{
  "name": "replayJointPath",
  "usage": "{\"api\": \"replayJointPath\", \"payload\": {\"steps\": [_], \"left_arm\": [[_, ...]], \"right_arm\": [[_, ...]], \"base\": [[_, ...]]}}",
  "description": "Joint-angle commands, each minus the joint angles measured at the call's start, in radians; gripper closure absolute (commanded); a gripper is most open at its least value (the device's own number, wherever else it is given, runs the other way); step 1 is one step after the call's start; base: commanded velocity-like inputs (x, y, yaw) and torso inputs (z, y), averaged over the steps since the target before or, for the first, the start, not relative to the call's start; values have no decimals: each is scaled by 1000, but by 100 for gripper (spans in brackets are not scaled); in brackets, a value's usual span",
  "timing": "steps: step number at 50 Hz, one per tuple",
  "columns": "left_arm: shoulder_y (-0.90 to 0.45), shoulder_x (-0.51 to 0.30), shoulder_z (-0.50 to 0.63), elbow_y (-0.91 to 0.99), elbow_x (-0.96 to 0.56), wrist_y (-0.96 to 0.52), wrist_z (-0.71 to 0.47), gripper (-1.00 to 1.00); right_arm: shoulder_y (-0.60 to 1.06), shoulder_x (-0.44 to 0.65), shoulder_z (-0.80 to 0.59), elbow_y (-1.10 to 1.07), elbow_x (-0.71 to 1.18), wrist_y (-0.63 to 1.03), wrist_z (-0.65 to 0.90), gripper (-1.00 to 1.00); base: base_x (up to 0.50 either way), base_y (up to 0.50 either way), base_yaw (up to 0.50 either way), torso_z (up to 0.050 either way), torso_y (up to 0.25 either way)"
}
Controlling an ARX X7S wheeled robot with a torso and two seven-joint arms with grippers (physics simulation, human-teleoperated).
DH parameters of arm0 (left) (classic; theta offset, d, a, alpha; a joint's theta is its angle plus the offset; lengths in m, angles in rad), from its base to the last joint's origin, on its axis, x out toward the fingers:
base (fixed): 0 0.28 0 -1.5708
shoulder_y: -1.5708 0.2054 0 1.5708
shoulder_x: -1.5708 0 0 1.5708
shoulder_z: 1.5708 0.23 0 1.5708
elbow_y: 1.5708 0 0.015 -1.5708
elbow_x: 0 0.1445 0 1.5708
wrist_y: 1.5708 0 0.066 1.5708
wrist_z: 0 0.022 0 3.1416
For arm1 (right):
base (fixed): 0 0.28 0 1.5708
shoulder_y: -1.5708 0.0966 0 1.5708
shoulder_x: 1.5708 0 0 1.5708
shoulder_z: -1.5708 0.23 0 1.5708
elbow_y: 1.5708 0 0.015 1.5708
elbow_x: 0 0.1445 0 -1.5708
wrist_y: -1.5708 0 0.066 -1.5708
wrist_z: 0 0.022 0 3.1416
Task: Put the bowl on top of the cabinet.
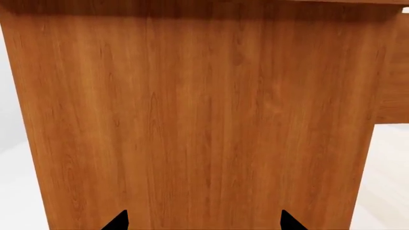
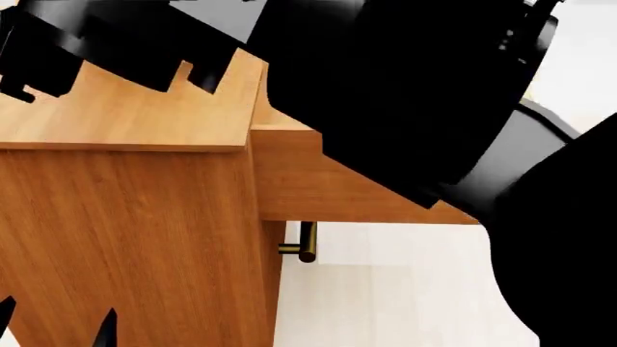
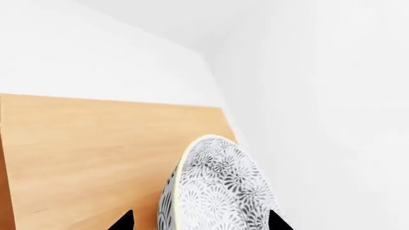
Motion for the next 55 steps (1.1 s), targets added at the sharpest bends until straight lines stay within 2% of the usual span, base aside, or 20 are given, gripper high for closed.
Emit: {"api": "replayJointPath", "payload": {"steps": [1, 3, 10, 13, 15, 18, 19, 23, 24, 25, 28, 31, 45, 55], "left_arm": [[-3, 0, -1, -7, 1, 3, -2, -100], [-10, 4, 3, -18, 1, 1, 0, -100], [-10, 2, 0, -17, 0, 0, -5, -100], [-14, 3, -5, -25, -7, -1, -4, -100], [-12, 0, -11, -20, -12, 0, -6, -100], [-17, 3, -13, -33, -15, 2, -3, -100], [-22, 6, -10, -43, -14, 1, -2, -100], [-39, 16, 5, -68, -1, -6, -1, -100], [-40, 16, 5, -68, 0, -7, -3, -100], [-44, 17, 9, -74, 8, -9, -5, -100], [-52, 23, 12, -91, 17, -12, -9, -100], [-55, 25, 22, -92, 24, -16, -10, -100], [-28, 1, -9, -46, -5, -7, -18, -100], [-40, 4, -7, -63, -6, -5, -13, -100]], "right_arm": [[147, 0, 6, -66, -49, 101, -3, -100], [153, 0, 57, -68, -80, 141, -19, -100], [149, 0, 35, 24, -123, 133, -50, -100], [135, 4, -2, 100, -189, 115, -94, -100], [120, 38, -14, 130, -210, 117, -82, -100], [77, 90, -111, 266, -325, 109, -34, -100], [50, 159, -143, 255, -367, 73, -8, -100], [-19, 346, -62, 232, -313, 88, 170, -100], [-19, 349, -61, 225, -311, 91, 174, -100], [-47, 419, 16, 213, -275, 49, 291, -100], [-61, 462, 59, 230, -250, 83, 419, -100], [-66, 546, 79, 80, -200, 134, 475, -100], [-69, 593, 86, -35, -155, 206, 503, -100], [-75, 599, 109, -27, -149, 189, 512, -100]], "base": [[0, 0, 0, 0, 0], [0, 0, 0, 0, 0], [0, 0, 0, 0, 0], [0, 0, 0, 0, 0], [0, 0, 0, 0, 0], [0, 0, 0, 0, 0], [0, 0, 0, 0, 0], [0, 0, 0, 0, 0], [0, 0, 0, 0, 0], [0, 0, 0, 0, 0], [0, 0, 0, 0, 0], [0, 0, 0, 0, 0], [0, 0, 0, 0, 0], [0, 0, 0, 0, 0]]}}
